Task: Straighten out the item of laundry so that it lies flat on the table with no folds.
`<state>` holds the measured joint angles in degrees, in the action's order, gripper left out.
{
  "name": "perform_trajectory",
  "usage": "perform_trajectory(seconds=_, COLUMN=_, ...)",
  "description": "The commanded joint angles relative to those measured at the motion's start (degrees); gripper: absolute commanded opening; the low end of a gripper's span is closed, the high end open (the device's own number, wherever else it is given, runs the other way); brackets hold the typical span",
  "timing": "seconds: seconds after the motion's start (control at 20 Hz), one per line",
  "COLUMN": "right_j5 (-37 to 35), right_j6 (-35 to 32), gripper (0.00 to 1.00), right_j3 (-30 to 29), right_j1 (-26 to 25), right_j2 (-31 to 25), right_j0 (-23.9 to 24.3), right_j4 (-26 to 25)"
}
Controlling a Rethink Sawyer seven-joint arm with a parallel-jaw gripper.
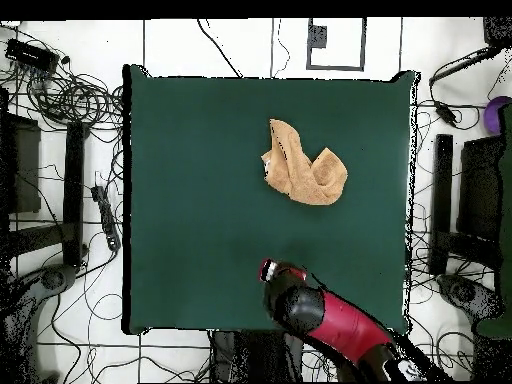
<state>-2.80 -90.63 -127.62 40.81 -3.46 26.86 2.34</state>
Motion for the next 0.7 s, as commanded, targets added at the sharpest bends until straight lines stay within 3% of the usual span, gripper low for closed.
perform_trajectory(seconds=0.05, right_j5=15.39, right_j6=-16.7, gripper=1.0, right_j3=-16.65, right_j1=-5.43, right_j2=-3.19, right_j0=4.46, right_j4=-6.99)
perform_trajectory(seconds=0.25, right_j5=21.87, right_j6=-16.43, gripper=1.0, right_j3=-18.83, right_j1=-10.68, right_j2=-0.98, right_j0=8.44, right_j4=-12.61)
perform_trajectory(seconds=0.5, right_j5=29.44, right_j6=-15.99, gripper=1.0, right_j3=-21.37, right_j1=-12.26, right_j2=8.96, right_j0=9.43, right_j4=-18.34)
perform_trajectory(seconds=0.7, right_j5=37.68, right_j6=-17.36, gripper=1.0, right_j3=-18.82, right_j1=-21.95, right_j2=13.81, right_j0=7.67, right_j4=-21.58)
